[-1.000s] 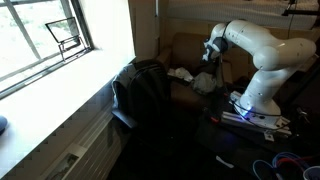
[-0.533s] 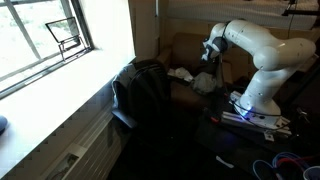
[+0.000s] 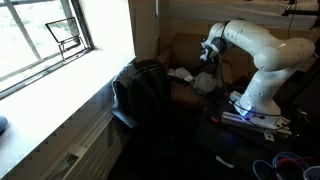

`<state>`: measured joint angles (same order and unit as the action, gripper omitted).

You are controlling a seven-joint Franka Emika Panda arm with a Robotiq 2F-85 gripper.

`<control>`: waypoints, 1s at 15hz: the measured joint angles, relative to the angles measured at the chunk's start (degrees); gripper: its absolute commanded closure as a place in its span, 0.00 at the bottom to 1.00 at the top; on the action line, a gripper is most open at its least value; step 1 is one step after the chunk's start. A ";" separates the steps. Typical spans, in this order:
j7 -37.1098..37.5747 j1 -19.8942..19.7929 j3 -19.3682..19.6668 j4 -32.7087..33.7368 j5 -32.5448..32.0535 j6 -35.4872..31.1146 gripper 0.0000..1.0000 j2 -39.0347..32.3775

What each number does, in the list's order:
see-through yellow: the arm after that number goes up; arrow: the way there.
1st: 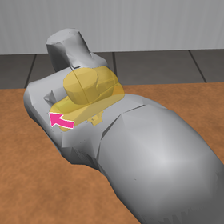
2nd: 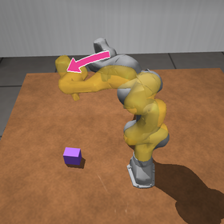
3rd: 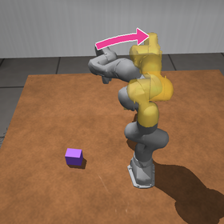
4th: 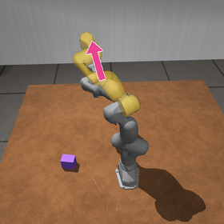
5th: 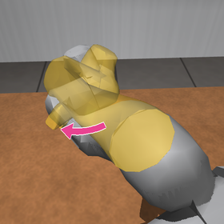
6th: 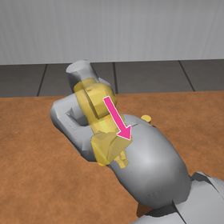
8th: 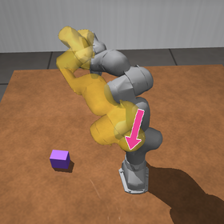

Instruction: Take the belt from the brown couch and put it at the back of the black chair

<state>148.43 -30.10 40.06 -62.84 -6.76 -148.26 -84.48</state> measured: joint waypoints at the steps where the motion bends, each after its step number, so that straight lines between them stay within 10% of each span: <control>1: -0.42 -0.16 -0.72 0.23 0.57 0.15 0.99 0.17; 11: -25.53 -2.71 -19.18 -2.21 8.77 1.67 0.99 21.04; 15: -28.73 1.31 -20.06 -5.70 7.53 1.89 0.99 30.27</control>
<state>119.70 -28.79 19.99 -68.55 0.76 -146.37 -54.21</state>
